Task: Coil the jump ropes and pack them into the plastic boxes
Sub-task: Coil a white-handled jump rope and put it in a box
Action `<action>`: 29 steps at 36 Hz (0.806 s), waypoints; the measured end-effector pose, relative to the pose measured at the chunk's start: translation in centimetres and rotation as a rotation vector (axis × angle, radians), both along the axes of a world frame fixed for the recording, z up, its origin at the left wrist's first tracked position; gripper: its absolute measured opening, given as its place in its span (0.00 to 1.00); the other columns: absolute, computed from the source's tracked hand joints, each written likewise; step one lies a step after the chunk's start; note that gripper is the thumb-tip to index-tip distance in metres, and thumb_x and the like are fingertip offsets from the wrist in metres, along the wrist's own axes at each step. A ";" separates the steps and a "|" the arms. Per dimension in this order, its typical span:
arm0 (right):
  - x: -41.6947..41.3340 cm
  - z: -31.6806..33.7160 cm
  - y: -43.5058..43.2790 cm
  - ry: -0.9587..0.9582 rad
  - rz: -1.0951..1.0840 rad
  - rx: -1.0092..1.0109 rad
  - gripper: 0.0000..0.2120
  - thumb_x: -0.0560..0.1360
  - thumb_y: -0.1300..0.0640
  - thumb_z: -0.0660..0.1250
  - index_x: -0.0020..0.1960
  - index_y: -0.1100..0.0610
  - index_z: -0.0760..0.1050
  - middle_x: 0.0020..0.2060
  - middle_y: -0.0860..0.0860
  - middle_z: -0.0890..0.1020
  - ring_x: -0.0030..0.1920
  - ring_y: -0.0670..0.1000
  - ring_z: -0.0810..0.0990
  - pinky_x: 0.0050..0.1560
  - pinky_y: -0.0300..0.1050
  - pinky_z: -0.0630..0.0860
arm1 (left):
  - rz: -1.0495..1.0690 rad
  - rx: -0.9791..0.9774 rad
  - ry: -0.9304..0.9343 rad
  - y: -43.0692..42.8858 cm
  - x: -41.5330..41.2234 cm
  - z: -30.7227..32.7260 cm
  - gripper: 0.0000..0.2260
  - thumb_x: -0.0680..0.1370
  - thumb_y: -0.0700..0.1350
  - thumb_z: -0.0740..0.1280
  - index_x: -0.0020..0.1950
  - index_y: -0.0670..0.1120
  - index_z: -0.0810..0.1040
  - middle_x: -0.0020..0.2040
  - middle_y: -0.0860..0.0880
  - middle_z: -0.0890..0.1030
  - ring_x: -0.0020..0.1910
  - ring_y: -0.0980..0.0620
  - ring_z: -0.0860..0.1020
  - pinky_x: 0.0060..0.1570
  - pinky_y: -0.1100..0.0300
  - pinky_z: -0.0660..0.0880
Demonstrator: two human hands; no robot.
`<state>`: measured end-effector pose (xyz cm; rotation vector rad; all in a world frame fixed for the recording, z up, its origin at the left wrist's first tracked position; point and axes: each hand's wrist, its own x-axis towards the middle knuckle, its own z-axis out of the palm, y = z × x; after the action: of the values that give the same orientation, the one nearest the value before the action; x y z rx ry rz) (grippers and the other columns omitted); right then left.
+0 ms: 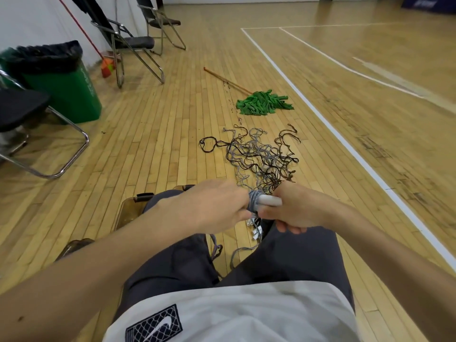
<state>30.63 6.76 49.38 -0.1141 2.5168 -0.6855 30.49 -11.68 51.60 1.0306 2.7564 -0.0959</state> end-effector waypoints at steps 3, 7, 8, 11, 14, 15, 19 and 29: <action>0.4 0.6 0.2 -0.057 0.050 0.011 0.18 0.81 0.49 0.65 0.42 0.63 0.79 0.34 0.59 0.85 0.26 0.53 0.75 0.29 0.40 0.73 | -0.120 -0.044 -0.005 0.2 -0.5 1.2 0.15 0.83 0.57 0.59 0.47 0.47 0.74 0.36 0.54 0.72 0.33 0.57 0.70 0.32 0.63 0.64; 1.4 1.7 0.1 -0.124 0.202 0.000 0.18 0.81 0.49 0.65 0.38 0.59 0.76 0.31 0.55 0.82 0.28 0.53 0.75 0.29 0.38 0.72 | -0.222 0.023 -0.029 0.3 -1.2 2.8 0.19 0.79 0.61 0.64 0.47 0.47 0.81 0.33 0.56 0.74 0.32 0.58 0.72 0.32 0.66 0.66; 1.7 2.0 -0.1 -0.140 0.245 -0.003 0.18 0.81 0.49 0.65 0.38 0.59 0.76 0.32 0.55 0.81 0.28 0.52 0.75 0.29 0.38 0.72 | -0.231 0.076 -0.061 0.3 -1.4 3.1 0.19 0.77 0.62 0.66 0.46 0.46 0.82 0.33 0.57 0.75 0.32 0.58 0.72 0.32 0.66 0.68; 2.2 2.7 -0.3 -0.176 0.337 -0.073 0.18 0.81 0.49 0.67 0.37 0.59 0.76 0.29 0.51 0.80 0.27 0.50 0.75 0.31 0.38 0.72 | -0.201 0.282 -0.252 0.1 -2.0 3.5 0.16 0.72 0.59 0.74 0.40 0.46 0.84 0.31 0.52 0.80 0.32 0.56 0.77 0.32 0.68 0.69; 2.8 3.5 -0.4 -0.199 0.399 -0.164 0.18 0.81 0.50 0.67 0.35 0.56 0.75 0.27 0.49 0.79 0.27 0.50 0.74 0.31 0.40 0.73 | -0.105 0.456 -0.420 -0.2 -2.5 3.5 0.14 0.67 0.55 0.80 0.36 0.46 0.83 0.29 0.49 0.81 0.26 0.52 0.77 0.30 0.61 0.72; 2.9 3.6 -0.4 -0.203 0.411 -0.189 0.18 0.81 0.50 0.68 0.35 0.56 0.75 0.27 0.50 0.79 0.27 0.50 0.73 0.31 0.41 0.73 | -0.080 0.501 -0.471 -0.2 -2.5 3.4 0.14 0.66 0.53 0.81 0.36 0.45 0.82 0.29 0.47 0.81 0.25 0.51 0.75 0.28 0.59 0.72; 3.3 4.0 -0.4 -0.200 0.438 -0.296 0.17 0.81 0.52 0.68 0.37 0.59 0.76 0.29 0.52 0.79 0.27 0.52 0.74 0.30 0.40 0.72 | -0.029 0.655 -0.644 -0.7 -2.7 2.9 0.12 0.65 0.48 0.81 0.36 0.43 0.81 0.28 0.41 0.78 0.22 0.48 0.70 0.24 0.60 0.66; 3.5 3.1 -0.2 -0.217 0.438 -0.598 0.17 0.81 0.55 0.68 0.40 0.67 0.75 0.30 0.59 0.78 0.25 0.52 0.73 0.28 0.39 0.70 | 0.056 0.994 -0.866 -1.1 -2.0 -0.2 0.06 0.73 0.51 0.75 0.39 0.51 0.83 0.28 0.50 0.71 0.24 0.54 0.66 0.22 0.64 0.62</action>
<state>34.11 6.55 52.51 -0.7329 1.9143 -1.1590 28.49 -12.81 51.41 0.8241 1.9200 1.4582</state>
